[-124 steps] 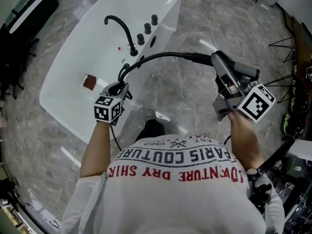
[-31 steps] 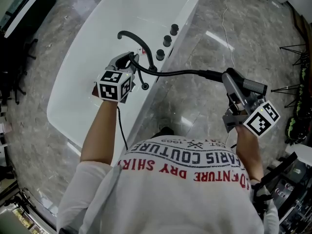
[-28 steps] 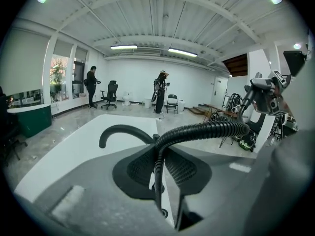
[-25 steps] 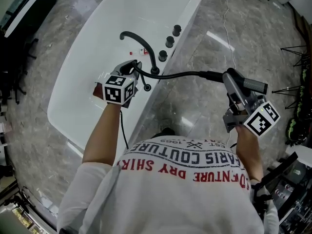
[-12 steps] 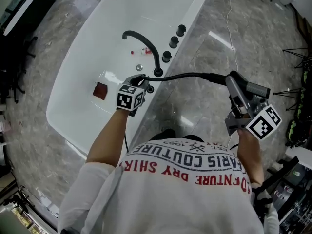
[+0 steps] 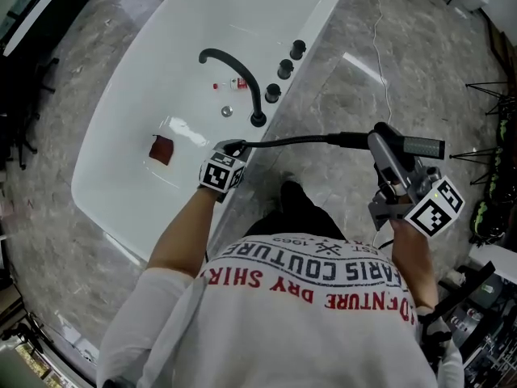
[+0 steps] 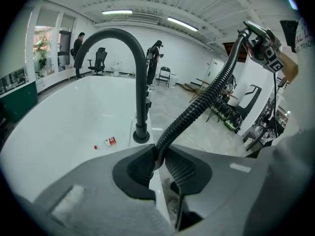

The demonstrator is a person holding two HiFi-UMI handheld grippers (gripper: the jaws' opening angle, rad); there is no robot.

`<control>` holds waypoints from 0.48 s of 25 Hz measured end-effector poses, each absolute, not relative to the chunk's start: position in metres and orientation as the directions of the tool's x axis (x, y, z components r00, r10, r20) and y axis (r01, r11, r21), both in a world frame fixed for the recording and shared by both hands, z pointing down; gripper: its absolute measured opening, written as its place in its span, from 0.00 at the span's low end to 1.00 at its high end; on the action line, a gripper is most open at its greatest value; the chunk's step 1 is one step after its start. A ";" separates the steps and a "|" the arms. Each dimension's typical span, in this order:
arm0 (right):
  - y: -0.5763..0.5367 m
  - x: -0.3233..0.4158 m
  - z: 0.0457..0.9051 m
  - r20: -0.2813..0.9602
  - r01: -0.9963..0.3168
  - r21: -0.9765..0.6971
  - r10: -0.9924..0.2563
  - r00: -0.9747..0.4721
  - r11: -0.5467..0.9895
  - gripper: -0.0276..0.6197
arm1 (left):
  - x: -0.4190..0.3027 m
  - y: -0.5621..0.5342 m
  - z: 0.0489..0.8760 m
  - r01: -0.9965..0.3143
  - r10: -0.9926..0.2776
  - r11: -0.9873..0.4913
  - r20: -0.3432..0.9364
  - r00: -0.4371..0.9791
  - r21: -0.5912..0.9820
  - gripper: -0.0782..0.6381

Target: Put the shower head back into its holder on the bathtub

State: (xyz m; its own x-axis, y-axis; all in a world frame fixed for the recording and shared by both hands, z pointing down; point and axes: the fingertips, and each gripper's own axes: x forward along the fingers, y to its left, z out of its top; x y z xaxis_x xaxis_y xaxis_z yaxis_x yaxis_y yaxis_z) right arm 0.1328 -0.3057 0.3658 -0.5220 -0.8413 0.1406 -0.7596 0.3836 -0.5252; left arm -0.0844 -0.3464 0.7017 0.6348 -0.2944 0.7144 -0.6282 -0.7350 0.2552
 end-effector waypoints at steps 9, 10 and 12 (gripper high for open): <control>-0.317 0.122 0.348 0.069 -0.676 -0.556 -0.784 -0.617 0.483 0.25 | -0.076 -0.328 0.716 -0.634 -0.271 -0.722 0.730 0.627 0.276 0.24; -0.321 0.119 0.346 0.062 -0.670 -0.556 -0.780 -0.622 0.491 0.25 | -0.077 -0.327 0.718 -0.640 -0.275 -0.718 0.733 0.622 0.274 0.24; -0.328 0.112 0.347 0.048 -0.654 -0.567 -0.772 -0.634 0.501 0.25 | -0.084 -0.324 0.719 -0.659 -0.287 -0.704 0.742 0.606 0.266 0.26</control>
